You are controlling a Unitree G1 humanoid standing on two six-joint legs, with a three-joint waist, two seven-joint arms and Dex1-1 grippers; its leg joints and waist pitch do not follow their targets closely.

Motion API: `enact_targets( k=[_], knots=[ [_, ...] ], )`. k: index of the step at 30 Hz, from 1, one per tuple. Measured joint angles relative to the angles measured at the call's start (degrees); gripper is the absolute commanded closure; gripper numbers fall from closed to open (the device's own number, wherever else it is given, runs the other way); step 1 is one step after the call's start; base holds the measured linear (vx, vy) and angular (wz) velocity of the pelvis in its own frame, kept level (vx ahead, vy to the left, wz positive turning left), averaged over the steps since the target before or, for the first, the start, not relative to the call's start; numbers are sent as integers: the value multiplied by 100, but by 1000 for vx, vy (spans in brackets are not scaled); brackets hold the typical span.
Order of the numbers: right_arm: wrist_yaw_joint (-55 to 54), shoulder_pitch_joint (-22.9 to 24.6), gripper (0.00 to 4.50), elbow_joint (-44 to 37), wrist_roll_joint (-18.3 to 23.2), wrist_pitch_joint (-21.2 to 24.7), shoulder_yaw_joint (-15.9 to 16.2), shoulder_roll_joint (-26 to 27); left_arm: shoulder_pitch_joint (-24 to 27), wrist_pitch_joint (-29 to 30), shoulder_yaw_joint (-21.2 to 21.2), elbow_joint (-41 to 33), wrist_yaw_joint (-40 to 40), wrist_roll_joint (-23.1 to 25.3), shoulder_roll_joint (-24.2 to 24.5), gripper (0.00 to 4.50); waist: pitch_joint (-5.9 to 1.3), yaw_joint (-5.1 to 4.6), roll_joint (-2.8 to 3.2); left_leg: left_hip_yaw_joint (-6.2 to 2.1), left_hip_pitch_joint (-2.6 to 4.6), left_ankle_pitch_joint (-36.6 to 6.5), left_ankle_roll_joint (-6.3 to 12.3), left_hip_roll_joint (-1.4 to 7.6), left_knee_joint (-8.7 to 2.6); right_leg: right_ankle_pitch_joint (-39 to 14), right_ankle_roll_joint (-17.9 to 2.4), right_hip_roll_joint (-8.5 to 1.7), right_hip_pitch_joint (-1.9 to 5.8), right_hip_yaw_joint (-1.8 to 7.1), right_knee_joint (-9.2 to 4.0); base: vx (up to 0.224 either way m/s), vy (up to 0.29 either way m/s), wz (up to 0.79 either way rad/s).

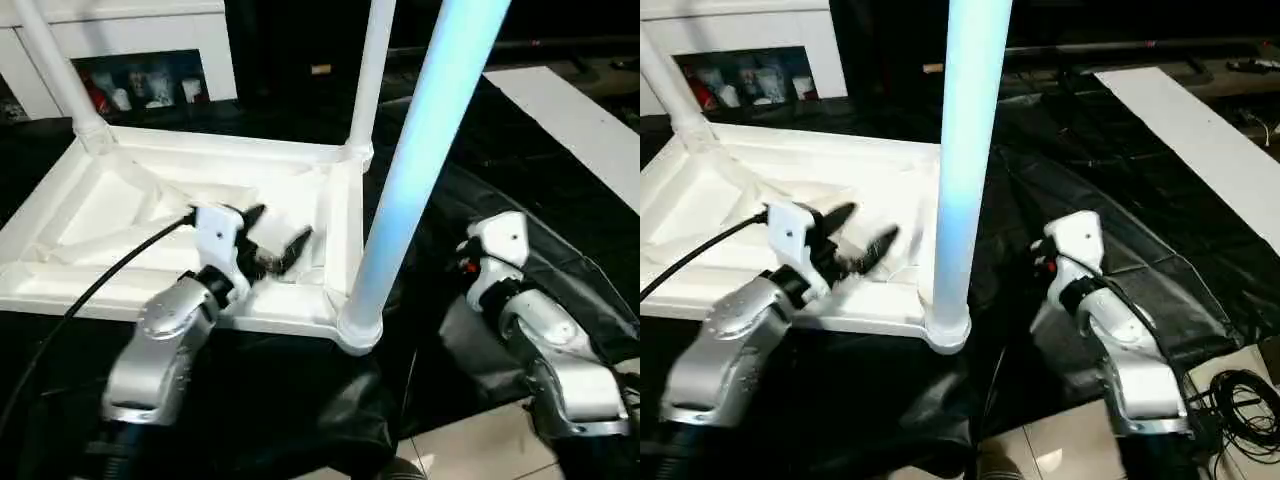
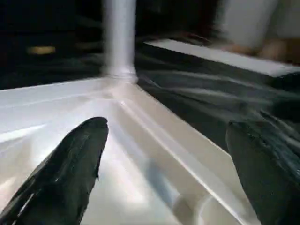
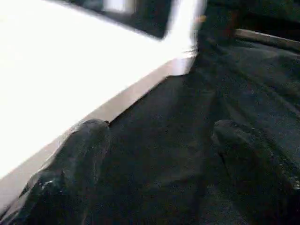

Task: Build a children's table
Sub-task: Rotate table base

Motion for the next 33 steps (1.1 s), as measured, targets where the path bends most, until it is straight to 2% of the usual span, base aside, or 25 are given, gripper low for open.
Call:
enact_targets(
  k=[2, 3, 8, 11, 15, 17, 20, 21, 24, 26, 29, 33],
  knots=[
    [477, 1, 55, 76, 27, -45, -59, -441, -93, -8, -167, 50, -969, 1, 596, 4, 1, 31, 2, 12, -3, 3, 6, -1, -14, -5, -3, 0, -13, 5, -1, 0, 0, 0],
    [687, 5, 55, 80, 61, -61, -112, -610, -204, -25, -187, 131, -1259, 1, 696, 4, 4, 49, 10, 13, -3, 4, 7, -1, -16, -7, -6, 0, -13, 4, -1, 0, 0, 0],
    [1736, 116, 55, -97, 222, -164, -54, -1392, -845, -392, -536, 606, -2212, 146, 984, 4, 14, 114, 68, 30, 14, 6, 10, -1, -20, -10, -15, -8, 0, 13, 2, 0, 0, 0],
    [2376, 387, 55, -402, 286, -151, 140, -1920, -1185, -647, -937, 982, -2825, 319, 1092, 4, 25, 148, 144, 31, 25, 5, 10, 0, -21, -10, -15, -8, 10, 13, 3, 0, 0, 0],
    [2701, 509, 55, -648, 286, -137, 410, -2047, -1366, -827, -1290, 1212, -3291, 490, 1154, 21, 25, 98, 191, 30, 34, 6, 8, 4, -22, -10, -16, -5, 6, 14, 25, 0, 0, 0],
    [2758, 512, 55, -743, 257, -123, 464, -2056, -1367, -883, -1366, 1303, -3352, 587, 1147, 50, 31, 80, 213, 30, 35, 5, 7, 6, -22, -10, -16, -5, 6, 11, 31, 0, 0, 0],
    [2768, 530, 55, -913, 230, -7, 551, -2057, -1410, -1025, -1496, 1564, -3295, 922, 1145, 70, 34, 83, 229, 29, 36, 2, 1, 7, -23, -6, -23, -5, 8, 8, 31, 0, 0, 0],
    [2769, 551, 55, -976, 232, 14, 592, -2047, -1410, -1073, -1529, 1632, -3261, 1011, 1144, 70, 34, 84, 230, 29, 35, -2, -5, 8, -23, -5, -23, -5, 8, 7, 31, 0, 0, 0],
    [2775, 620, 55, -1049, 255, 141, 687, -2045, -1409, -1129, -1604, 1725, -3262, 1142, 1147, 107, 35, 95, 230, 28, 34, 1, -12, 8, -22, -4, -25, -5, 8, 8, 29, 0, 0, 0],
    [2782, 627, 55, -1131, 306, 227, 698, -2045, -1410, -1121, -1606, 1737, -3267, 1144, 1158, 109, 36, 96, 231, 28, 33, 2, -13, 8, -22, -4, -25, -5, 9, 9, 27, 0, 0, 0],
    [2791, 626, 55, -1192, 325, 278, 732, -2042, -1415, -1111, -1606, 1787, -3269, 1140, 1158, 143, 36, 103, 230, 29, 31, 2, -12, 8, -22, -5, -25, -5, 7, 8, 25, 0, 0, 0],
    [2794, 625, 55, -1192, 324, 281, 824, -1982, -1483, -1111, -1604, 1886, -3234, 1156, 1152, 164, 36, 115, 230, 29, 30, 3, -12, 8, -22, -5, -26, -5, 6, 8, 23, 0, 0, 0]
  ],
)
